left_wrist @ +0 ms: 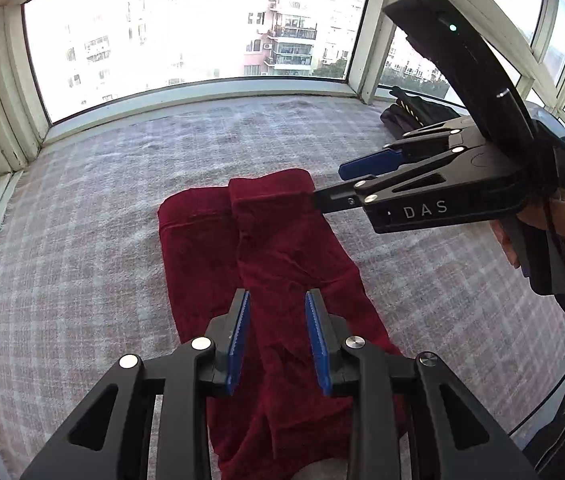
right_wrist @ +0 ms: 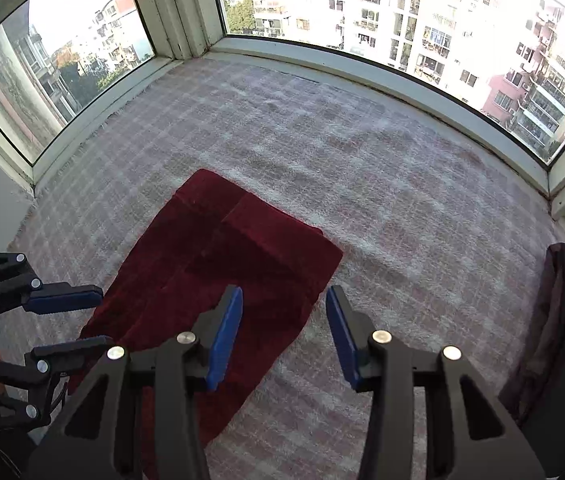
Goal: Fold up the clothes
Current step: 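Open the right gripper and withdraw both grippers from the shorts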
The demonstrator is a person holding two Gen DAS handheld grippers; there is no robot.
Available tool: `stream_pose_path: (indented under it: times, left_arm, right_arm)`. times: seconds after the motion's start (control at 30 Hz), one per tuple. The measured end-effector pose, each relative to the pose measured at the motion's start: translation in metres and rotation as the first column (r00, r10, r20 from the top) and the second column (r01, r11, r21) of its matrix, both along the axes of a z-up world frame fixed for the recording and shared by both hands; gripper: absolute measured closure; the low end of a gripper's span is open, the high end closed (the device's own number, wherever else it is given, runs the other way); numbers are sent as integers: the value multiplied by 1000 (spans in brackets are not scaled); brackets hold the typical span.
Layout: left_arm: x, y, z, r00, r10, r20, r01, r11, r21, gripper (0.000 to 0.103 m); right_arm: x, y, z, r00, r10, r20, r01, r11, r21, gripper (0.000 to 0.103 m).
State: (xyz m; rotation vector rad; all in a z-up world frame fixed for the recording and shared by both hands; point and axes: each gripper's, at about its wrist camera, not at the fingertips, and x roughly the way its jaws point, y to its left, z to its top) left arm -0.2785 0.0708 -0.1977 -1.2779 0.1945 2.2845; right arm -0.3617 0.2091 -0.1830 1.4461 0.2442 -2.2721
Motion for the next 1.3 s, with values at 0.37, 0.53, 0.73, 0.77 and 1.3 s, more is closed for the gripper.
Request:
stream_pose_path:
  times: [0.37, 0.53, 0.73, 0.77, 1.3]
  left_arm:
    - [6, -13, -47, 995, 39, 95, -33, 997, -69, 75]
    - [23, -52, -15, 995, 83, 49, -83, 997, 0, 75]
    - [28, -42, -18, 997, -40, 59, 35, 996, 83, 75]
    - [28, -36, -25, 995, -69, 72, 62, 993, 97, 73]
    - [82, -95, -19, 997, -66, 25, 68, 996, -64, 65]
  right_arm:
    - [-21, -50, -45, 991, 134, 28, -136, 977, 162, 82]
    - [34, -27, -3, 992, 125, 20, -125, 992, 16, 81]
    - [122, -33, -20, 981, 164, 109, -159, 986, -53, 80]
    - [130, -39, -28, 978, 172, 119, -168, 985, -47, 80]
    - [211, -19, -22, 997, -57, -48, 62, 993, 104, 53]
